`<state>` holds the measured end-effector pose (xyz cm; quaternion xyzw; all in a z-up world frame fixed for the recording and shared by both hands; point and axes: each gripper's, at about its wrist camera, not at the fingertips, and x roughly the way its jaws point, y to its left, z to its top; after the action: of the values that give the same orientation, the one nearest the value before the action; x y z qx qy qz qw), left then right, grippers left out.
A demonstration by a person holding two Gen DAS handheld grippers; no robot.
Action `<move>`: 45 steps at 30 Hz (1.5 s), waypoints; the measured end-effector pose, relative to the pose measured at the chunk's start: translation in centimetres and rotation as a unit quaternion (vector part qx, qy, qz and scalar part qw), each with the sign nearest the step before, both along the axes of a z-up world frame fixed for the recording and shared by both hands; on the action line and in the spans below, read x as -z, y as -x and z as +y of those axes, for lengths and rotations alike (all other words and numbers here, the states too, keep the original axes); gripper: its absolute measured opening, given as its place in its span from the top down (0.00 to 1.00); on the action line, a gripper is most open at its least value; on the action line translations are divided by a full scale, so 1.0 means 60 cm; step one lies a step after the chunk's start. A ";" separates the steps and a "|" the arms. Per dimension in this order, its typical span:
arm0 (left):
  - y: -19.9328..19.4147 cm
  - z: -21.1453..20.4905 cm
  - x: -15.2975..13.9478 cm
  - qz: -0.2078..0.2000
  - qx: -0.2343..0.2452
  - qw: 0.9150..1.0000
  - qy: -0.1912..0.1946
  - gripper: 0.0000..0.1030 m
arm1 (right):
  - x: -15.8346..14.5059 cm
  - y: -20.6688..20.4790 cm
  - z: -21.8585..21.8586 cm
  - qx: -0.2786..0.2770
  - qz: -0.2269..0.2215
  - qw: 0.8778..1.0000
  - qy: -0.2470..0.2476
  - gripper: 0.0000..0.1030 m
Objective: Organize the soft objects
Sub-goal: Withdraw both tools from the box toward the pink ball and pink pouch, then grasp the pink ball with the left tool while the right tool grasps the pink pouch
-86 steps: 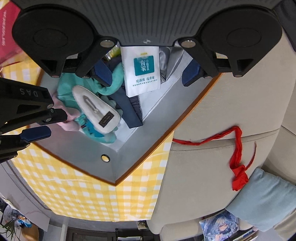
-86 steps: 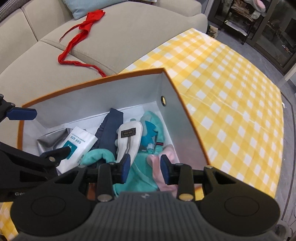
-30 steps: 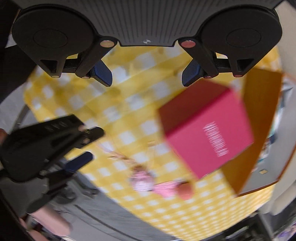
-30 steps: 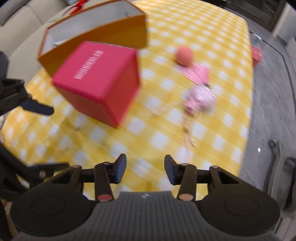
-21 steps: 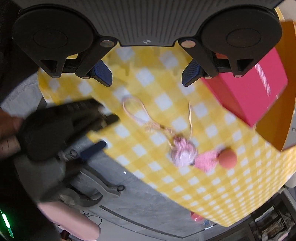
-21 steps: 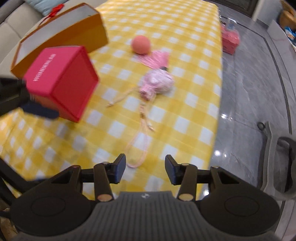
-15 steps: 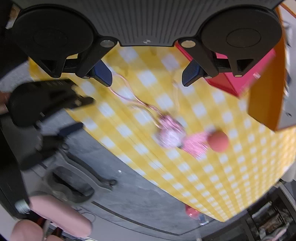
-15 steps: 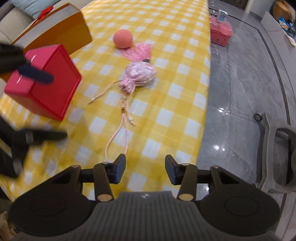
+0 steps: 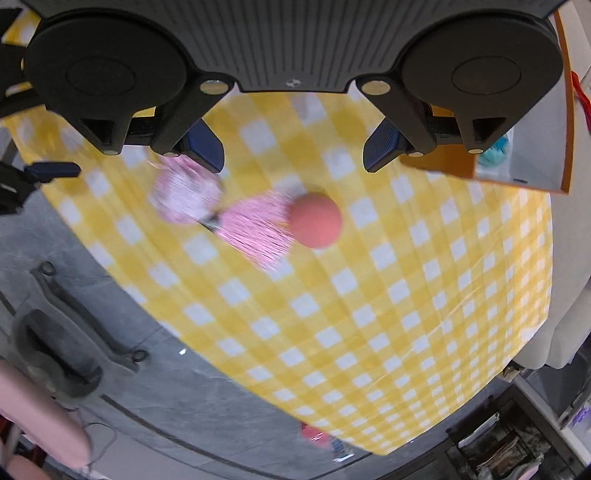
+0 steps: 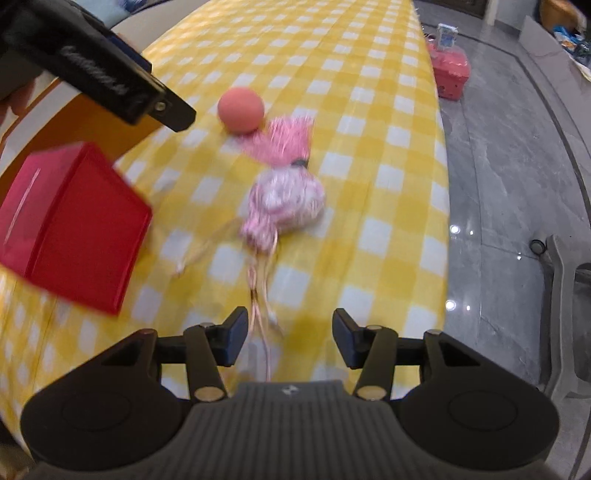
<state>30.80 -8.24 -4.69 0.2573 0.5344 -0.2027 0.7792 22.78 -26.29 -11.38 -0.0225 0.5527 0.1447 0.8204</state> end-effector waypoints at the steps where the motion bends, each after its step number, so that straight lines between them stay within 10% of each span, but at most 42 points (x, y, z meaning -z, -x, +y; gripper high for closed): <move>1: -0.014 0.002 0.003 0.001 -0.003 1.000 0.000 0.03 | 0.002 -0.008 0.003 0.012 -0.006 1.000 -0.002 0.50; 18: -0.106 -0.012 0.110 0.032 0.029 0.998 -0.038 0.03 | 0.063 -0.108 0.063 0.053 -0.024 0.998 0.004 0.34; 26: -0.116 -0.014 0.135 0.041 0.031 0.998 -0.032 0.04 | 0.065 -0.115 0.090 0.030 -0.055 0.997 0.039 0.43; 31: -0.119 -0.015 0.146 0.042 0.031 0.998 -0.036 0.10 | 0.063 -0.120 0.088 0.026 -0.061 0.997 0.038 0.49; 38: -0.115 -0.009 0.146 0.053 0.031 0.998 -0.020 0.44 | 0.059 -0.123 0.077 0.030 -0.058 0.997 0.032 0.54; 45: -0.104 -0.008 0.130 0.031 0.038 0.999 -0.023 0.48 | 0.052 -0.126 0.073 0.032 -0.056 0.997 0.042 0.56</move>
<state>37.05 -8.70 -12.49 0.2886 0.5526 -0.2278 0.7479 30.32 -21.92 -14.52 -0.0475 0.5117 0.0937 0.8527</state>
